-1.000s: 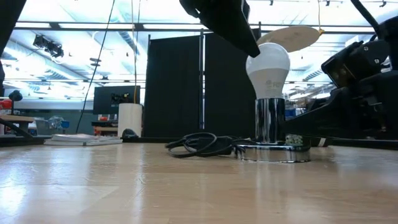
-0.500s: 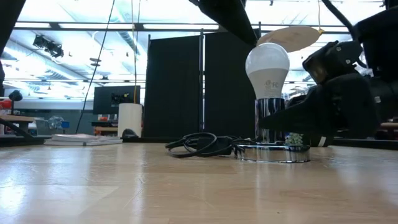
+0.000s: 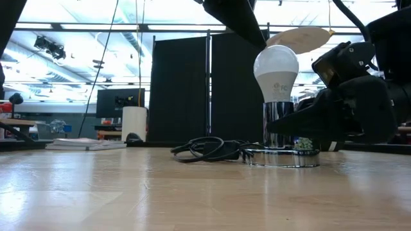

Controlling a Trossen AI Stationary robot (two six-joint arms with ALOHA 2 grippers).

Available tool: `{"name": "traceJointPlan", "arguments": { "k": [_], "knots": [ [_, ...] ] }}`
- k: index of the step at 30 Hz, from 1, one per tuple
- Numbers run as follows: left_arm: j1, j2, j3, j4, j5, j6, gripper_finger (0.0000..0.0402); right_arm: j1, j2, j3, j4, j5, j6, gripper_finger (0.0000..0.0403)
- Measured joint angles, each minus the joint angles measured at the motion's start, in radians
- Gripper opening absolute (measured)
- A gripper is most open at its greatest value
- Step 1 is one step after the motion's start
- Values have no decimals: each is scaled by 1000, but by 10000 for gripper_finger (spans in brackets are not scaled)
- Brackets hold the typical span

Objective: Screw lightbulb
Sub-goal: Remove the lightbulb from the lamp

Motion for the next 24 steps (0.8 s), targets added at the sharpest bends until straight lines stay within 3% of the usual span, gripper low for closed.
{"name": "traceJointPlan", "arguments": {
  "k": [5,11,14,18,24],
  "knots": [
    [0,0,-11,45,78,2,300,0,0,0,1,-3,1,189],
    [16,0,-17,47,137,-46,300,-23,0,4,0,-60,-17,194],
    [41,0,-13,44,126,-126,300,-44,-1,14,-11,-94,-19,197],
    [42,0,27,25,59,-107,300,-70,-3,35,-45,-140,-15,197],
    [48,0,103,-75,68,-178,300,-78,-3,45,-64,-148,-12,197]
  ]
}}
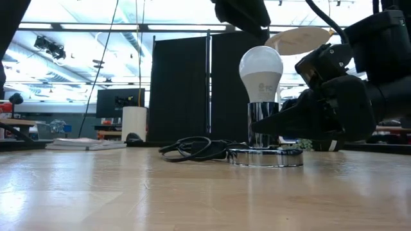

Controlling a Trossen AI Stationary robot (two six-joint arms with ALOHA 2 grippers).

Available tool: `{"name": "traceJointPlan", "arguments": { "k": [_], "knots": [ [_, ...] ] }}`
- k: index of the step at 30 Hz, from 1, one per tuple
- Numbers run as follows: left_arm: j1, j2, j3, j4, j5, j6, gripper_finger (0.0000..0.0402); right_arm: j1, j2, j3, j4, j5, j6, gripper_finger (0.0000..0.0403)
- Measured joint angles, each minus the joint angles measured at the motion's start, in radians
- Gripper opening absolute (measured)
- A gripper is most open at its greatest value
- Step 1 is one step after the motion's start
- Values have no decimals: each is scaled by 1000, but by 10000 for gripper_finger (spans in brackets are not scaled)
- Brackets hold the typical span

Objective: Screw lightbulb
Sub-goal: Remove the lightbulb from the lamp

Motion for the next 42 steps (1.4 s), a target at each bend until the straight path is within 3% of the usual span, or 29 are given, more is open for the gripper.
{"name": "traceJointPlan", "arguments": {
  "k": [7,17,26,42],
  "knots": [
    [0,22,96,-86,24,-67,300,-6,0,-1,-6,-2,5,197],
    [-2,188,410,-345,42,-77,300,-29,0,13,-17,-5,5,197],
    [7,217,397,-386,67,-101,300,-29,1,13,-20,-8,5,197],
    [14,276,397,-443,112,223,301,-29,2,13,-22,-30,5,197]
  ]
}}
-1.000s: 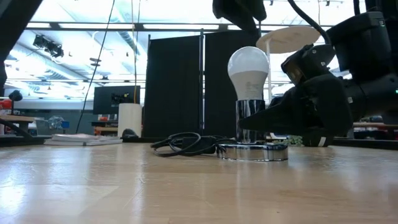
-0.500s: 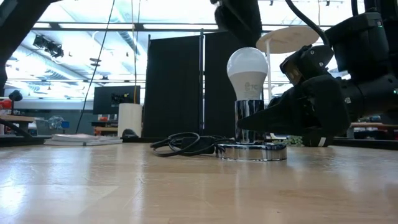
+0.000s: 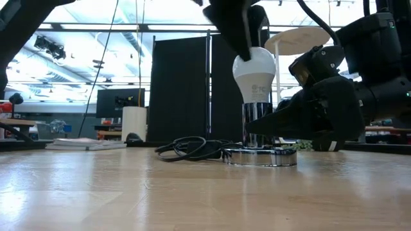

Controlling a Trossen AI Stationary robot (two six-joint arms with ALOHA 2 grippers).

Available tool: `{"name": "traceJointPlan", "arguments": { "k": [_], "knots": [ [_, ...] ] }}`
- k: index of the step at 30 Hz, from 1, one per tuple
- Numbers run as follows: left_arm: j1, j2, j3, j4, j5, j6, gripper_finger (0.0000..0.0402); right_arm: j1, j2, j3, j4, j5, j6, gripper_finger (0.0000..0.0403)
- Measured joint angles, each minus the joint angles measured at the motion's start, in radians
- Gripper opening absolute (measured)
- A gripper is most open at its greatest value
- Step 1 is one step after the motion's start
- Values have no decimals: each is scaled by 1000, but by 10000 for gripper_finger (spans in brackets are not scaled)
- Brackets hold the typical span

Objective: Screw lightbulb
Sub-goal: Remove the lightbulb from the lamp

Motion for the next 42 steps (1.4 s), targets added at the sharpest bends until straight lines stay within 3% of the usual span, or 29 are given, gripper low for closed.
{"name": "traceJointPlan", "arguments": {
  "k": [9,29,42],
  "knots": [
    [-3,1,-2,-48,-79,264,300,0,0,0,-3,0,11,197],
    [-3,1,-2,-26,-89,788,300,1,0,0,-5,2,26,197],
    [0,39,1,15,-58,832,301,1,1,-1,-5,3,26,197]
  ]
}}
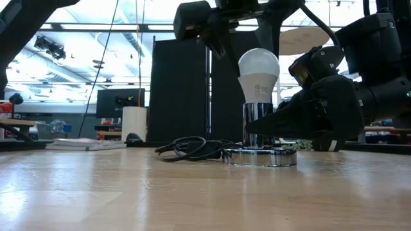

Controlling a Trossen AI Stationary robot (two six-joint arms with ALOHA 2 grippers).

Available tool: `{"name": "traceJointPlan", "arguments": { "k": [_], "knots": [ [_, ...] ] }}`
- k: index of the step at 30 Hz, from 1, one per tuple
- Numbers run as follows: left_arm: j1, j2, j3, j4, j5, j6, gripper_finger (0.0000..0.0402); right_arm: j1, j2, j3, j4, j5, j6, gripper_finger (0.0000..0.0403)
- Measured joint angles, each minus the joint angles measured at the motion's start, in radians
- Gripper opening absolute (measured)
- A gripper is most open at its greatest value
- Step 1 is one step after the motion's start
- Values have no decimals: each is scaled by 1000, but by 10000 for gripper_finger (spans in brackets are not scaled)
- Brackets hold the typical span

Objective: Screw lightbulb
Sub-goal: Remove the lightbulb from the lamp

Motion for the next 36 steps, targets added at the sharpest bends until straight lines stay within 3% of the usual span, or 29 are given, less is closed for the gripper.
{"name": "traceJointPlan", "arguments": {
  "k": [6,18,26,36],
  "knots": [
    [2,4,0,5,6,-37,302,0,0,0,-1,0,0,197],
    [3,11,-4,-2,50,-270,343,0,0,1,-3,-1,0,197],
    [8,11,-4,-1,53,-323,338,0,0,1,-3,-1,3,197],
    [46,21,-3,-7,150,-442,326,0,0,1,-3,-2,3,197]
  ]
}}
